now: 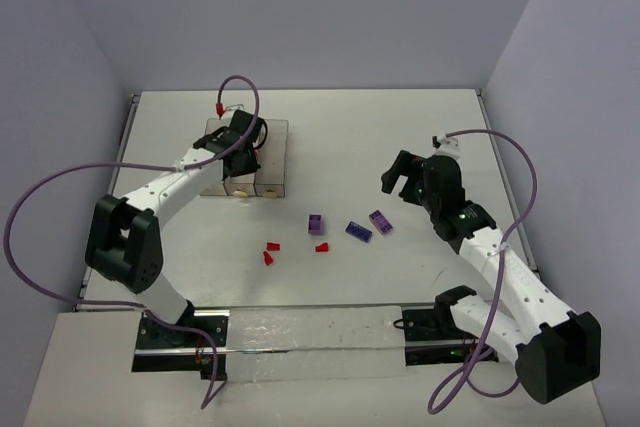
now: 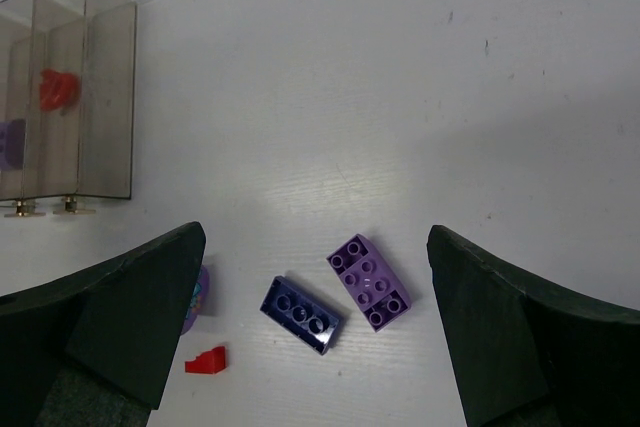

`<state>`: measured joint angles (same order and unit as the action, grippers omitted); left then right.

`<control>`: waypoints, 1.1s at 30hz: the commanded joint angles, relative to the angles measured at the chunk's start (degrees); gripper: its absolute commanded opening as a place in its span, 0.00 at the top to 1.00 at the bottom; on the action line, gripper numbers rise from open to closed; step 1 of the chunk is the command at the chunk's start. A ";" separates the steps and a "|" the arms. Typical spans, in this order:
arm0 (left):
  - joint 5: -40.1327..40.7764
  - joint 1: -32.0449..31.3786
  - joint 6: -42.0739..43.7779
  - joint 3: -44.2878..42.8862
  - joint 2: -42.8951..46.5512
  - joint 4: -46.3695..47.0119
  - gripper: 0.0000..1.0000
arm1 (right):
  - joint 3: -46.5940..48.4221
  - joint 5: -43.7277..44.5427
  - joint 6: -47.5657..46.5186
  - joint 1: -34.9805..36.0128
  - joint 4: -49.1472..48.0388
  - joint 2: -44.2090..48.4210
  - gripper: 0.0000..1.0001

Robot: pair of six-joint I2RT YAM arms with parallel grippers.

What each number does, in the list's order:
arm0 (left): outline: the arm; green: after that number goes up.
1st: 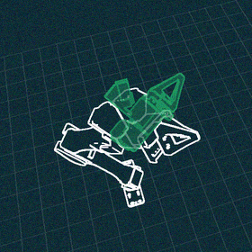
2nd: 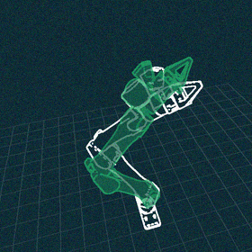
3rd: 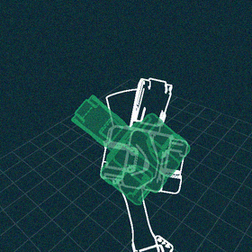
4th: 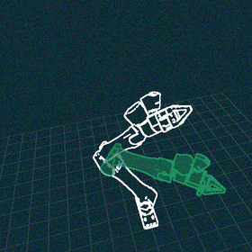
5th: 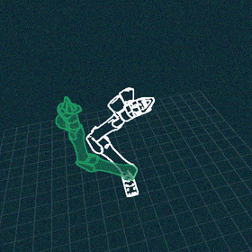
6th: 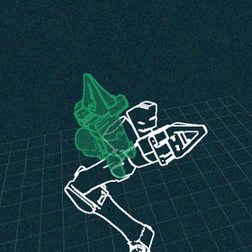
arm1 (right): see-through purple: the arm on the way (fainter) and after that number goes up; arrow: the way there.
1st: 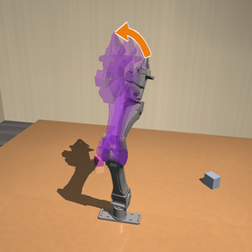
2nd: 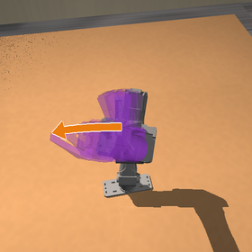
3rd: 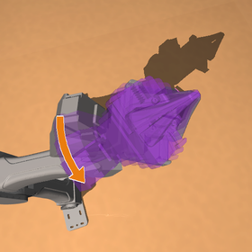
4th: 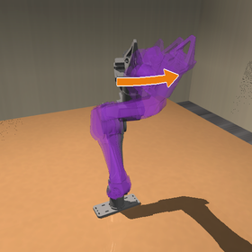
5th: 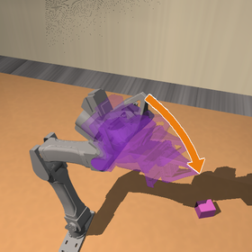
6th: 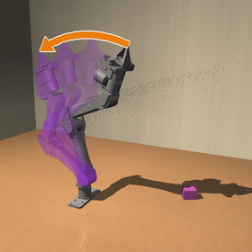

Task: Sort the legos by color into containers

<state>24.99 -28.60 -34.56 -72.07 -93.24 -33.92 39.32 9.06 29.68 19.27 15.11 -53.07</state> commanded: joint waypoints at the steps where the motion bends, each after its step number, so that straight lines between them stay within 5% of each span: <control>1: -1.41 1.89 2.62 -4.52 -3.63 3.94 1.00 | -1.42 0.18 1.17 0.42 -0.06 2.33 0.00; 5: -1.15 3.91 2.56 -5.31 -6.72 6.00 0.98 | -1.38 0.69 1.52 0.42 0.17 2.47 0.00; 8: -2.10 5.21 2.57 -6.00 -9.16 7.82 0.82 | -1.79 0.61 1.51 0.42 -0.07 2.87 0.00; 12: -2.28 5.31 2.74 -7.04 -10.31 7.38 0.27 | -1.57 1.14 1.19 0.42 0.25 2.81 0.00; 15: -2.42 5.31 2.83 -6.16 -8.33 7.18 0.13 | -1.39 1.38 0.95 0.42 0.04 2.50 0.00; 21: -1.60 2.43 3.28 -0.72 0.96 6.31 0.16 | -0.56 1.49 0.47 0.42 -0.44 1.47 0.00; 26: -0.29 -7.11 2.92 8.67 10.82 3.97 0.19 | 0.02 2.10 0.06 0.51 -0.70 1.65 0.00; 33: -6.31 -18.38 -7.00 20.69 17.16 2.61 0.03 | -0.01 2.53 -0.15 0.51 -0.93 1.88 0.00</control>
<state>21.83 -43.27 -35.33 -56.04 -77.18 -29.89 37.91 10.03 30.15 19.38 15.59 -51.64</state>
